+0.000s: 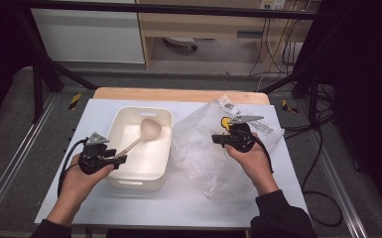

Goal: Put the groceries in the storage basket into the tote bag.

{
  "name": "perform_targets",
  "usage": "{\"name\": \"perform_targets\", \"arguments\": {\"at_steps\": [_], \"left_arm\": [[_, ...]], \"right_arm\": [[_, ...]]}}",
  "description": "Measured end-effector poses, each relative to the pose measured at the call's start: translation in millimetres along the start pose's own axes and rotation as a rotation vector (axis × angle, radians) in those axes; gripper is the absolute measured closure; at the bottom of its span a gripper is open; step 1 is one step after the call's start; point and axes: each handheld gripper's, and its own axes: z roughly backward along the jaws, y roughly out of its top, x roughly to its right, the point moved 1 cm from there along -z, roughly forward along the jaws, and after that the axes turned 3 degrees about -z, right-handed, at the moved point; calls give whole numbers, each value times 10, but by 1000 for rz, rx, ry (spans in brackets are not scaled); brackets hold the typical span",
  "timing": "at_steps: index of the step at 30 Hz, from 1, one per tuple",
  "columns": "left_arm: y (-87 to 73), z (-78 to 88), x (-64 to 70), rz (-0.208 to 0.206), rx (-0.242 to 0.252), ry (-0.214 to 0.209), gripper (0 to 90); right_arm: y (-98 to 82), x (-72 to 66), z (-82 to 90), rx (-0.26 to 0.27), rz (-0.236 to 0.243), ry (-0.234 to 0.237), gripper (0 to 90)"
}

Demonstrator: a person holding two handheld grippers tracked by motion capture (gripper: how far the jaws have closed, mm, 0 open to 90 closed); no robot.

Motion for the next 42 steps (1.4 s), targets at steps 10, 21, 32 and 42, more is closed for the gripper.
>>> {"name": "perform_targets", "arguments": {"at_steps": [10,21,32,42], "left_arm": [[-2,-11,-44,9,-11,7,539],[-36,-28,-42,-7,-60,1,619],[-54,-57,-43,3,-84,-5,674],[-45,-56,-33,-2,-87,10,685]], "right_arm": [[2,3,7,4,2,-5,900],[4,19,17,8,-3,-11,900],[3,10,11,5,-4,-7,900],[1,10,5,3,-2,-10,900]]}}
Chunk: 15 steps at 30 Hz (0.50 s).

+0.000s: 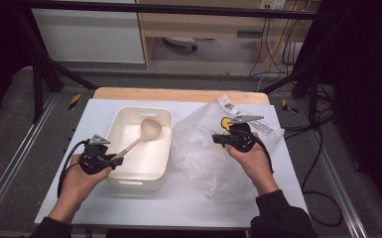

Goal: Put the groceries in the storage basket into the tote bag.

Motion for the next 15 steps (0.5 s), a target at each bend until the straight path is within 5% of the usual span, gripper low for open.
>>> {"name": "perform_targets", "arguments": {"at_steps": [8,15], "left_arm": [[-22,40,37,-16,45,23,688],[-9,228,48,-7,125,3,688]], "right_arm": [[-1,11,3,-2,-4,-1,900],[-1,4,4,-2,-4,3,900]]}}
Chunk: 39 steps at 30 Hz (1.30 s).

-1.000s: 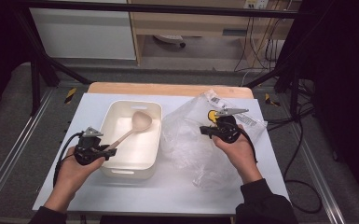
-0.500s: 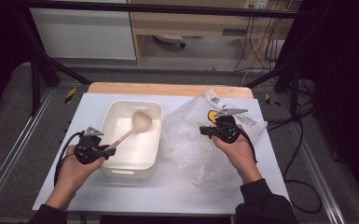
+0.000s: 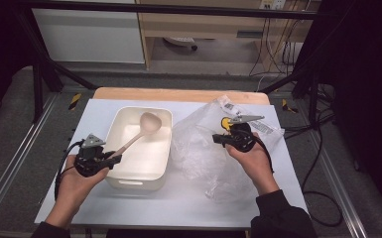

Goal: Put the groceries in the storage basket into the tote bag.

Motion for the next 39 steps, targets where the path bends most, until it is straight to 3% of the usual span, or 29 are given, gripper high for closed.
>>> {"name": "perform_targets", "arguments": {"at_steps": [8,14,20,27,35,39], "left_arm": [[2,228,48,-2,47,-50,688],[-10,348,141,-18,49,-91,688],[19,381,248,-37,53,-117,688],[96,353,332,-64,49,-116,688],[240,253,197,-79,76,-146,688],[279,296,163,-83,91,-177,688]], "right_arm": [[3,-5,-1,4,3,-1,900],[1,-2,-1,3,1,-4,900],[0,-6,-12,2,7,-5,900],[8,-38,-52,-9,10,-20,900],[185,-159,-85,-64,66,-45,900],[269,-151,-90,-84,62,-49,900]]}}
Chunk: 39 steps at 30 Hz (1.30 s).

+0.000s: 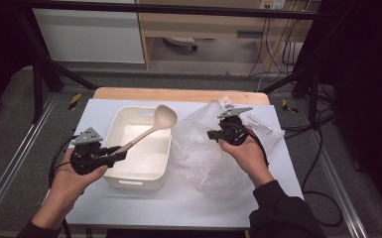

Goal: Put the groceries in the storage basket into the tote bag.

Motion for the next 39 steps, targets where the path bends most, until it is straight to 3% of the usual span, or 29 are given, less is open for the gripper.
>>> {"name": "perform_targets", "arguments": {"at_steps": [7,19,28,39], "left_arm": [[-1,93,93,-14,8,-54,688],[-11,150,311,-53,-12,-102,688],[-63,-14,470,-69,-49,-144,688],[-90,-215,567,-77,-89,-158,688]], "right_arm": [[44,14,6,-16,-11,6,900],[72,77,93,-7,-20,19,900],[81,80,111,-3,-20,21,900],[92,88,121,-2,-16,20,900]]}}
